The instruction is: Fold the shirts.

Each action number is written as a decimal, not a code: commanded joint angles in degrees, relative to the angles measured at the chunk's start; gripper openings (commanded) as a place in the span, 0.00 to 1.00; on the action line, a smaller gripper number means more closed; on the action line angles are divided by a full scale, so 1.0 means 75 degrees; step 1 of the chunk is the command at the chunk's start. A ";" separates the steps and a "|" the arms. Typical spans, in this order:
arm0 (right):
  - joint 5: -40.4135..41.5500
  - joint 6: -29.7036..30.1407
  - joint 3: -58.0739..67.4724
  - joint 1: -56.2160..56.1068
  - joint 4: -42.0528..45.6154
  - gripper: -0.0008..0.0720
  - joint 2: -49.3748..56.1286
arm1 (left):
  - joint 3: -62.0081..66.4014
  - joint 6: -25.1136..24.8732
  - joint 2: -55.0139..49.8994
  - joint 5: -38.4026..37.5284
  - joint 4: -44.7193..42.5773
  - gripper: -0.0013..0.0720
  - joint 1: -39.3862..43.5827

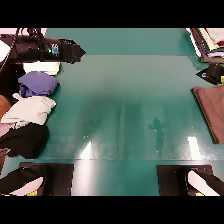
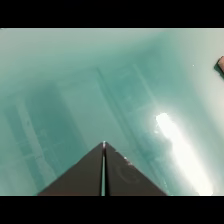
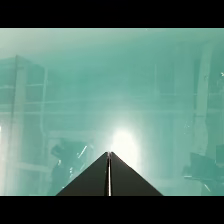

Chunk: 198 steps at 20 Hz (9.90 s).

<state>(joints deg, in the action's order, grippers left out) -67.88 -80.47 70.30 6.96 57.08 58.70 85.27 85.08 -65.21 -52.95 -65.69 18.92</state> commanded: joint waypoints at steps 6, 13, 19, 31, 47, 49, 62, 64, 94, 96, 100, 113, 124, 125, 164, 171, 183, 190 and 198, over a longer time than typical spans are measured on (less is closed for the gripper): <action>-0.0003 0.0000 0.0009 -0.0009 -0.0006 0.03 0.0003 | 0.0000 -0.0020 -0.0055 0.0836 -0.1084 0.24 -0.0020; -0.0003 -0.0006 0.0009 -0.0009 -0.0015 0.03 0.0003 | 0.0003 0.1489 -0.1597 0.1075 -0.4925 0.87 -0.1550; 0.0003 -0.0003 0.0006 -0.0009 -0.0015 0.03 0.0003 | 0.0087 0.1480 -0.3870 0.2159 -0.4715 0.87 -0.3179; -0.0172 -0.0006 0.0006 -0.0017 -0.0015 0.03 0.0003 | 0.1635 0.1396 -0.6129 0.2684 -0.4759 0.87 -0.3416; 0.1192 0.0117 0.0242 -0.0017 -0.1125 0.03 0.0000 | 0.4459 0.0166 -0.1393 -0.0277 -0.4753 0.05 -0.2212; 0.1134 0.0402 0.0749 -0.0017 -0.1134 0.03 0.0003 | 0.4444 -0.0009 -0.0545 -0.0740 -0.4756 0.05 -0.1542; -0.0256 0.0425 0.3462 -0.0015 -0.1134 0.03 -0.0009 | 0.0513 0.0530 -0.1265 -0.0976 -0.1547 0.78 0.3075; -0.0455 0.0428 0.3550 -0.0015 -0.1131 0.03 -0.0015 | 0.0527 0.0542 -0.1335 -0.1093 -0.1781 0.87 0.2978; -0.0755 0.0423 0.1451 -0.0015 -0.1169 0.03 -0.0017 | -0.3249 0.0769 -0.2189 0.0933 0.0029 0.05 -0.1824; -0.0743 0.0423 0.0501 -0.0017 -0.1166 0.03 -0.0012 | -0.2608 0.0580 -0.1915 0.0854 -0.0157 0.05 -0.1926; 0.0490 0.0423 -0.2078 -0.0449 -0.1265 0.39 0.0035 | -0.1311 0.0571 -0.1533 0.0831 -0.0580 0.05 -0.1923; 0.1425 0.0947 -0.1192 -0.3555 -0.2276 0.59 0.4351 | -0.1023 0.0574 -0.1545 0.0227 -0.0632 0.05 -0.1909; 0.1137 0.0944 0.0533 -0.3704 -0.2157 0.03 0.5281 | -0.1003 0.0595 -0.1329 -0.0061 -0.0653 0.05 -0.1909; 0.1145 0.0933 0.0705 -0.3579 -0.1996 0.03 0.5082 | -0.0970 0.0592 -0.1154 0.0044 -0.0659 0.05 -0.1909; 0.0087 -0.0729 0.2457 -0.2294 0.1151 0.03 0.3934 | 0.0804 -0.0204 -0.3086 -0.0315 -0.0242 0.05 -0.1909; -0.0460 -0.0723 0.4153 -0.2095 0.0953 0.60 0.5432 | 0.1148 0.0082 -0.3981 -0.0455 -0.0239 0.77 -0.2445; -0.0460 -0.0318 0.0481 -0.1314 0.0982 0.60 0.1719 | -0.5100 0.0734 0.0527 -0.1725 -0.0944 0.73 -0.2416; 0.0076 -0.0318 -0.0597 -0.1311 0.0935 0.60 0.0455 | -0.7682 0.1425 0.2005 -0.1469 0.0396 0.73 -0.1518; 0.0038 -0.0321 -0.0595 -0.1311 0.0924 0.60 0.0242 | -0.8040 0.1393 0.2005 -0.0743 0.1052 0.73 -0.1518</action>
<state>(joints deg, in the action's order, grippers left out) -67.40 -82.83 66.00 -2.90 64.05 60.97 25.93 95.39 -50.39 -59.94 -59.55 7.44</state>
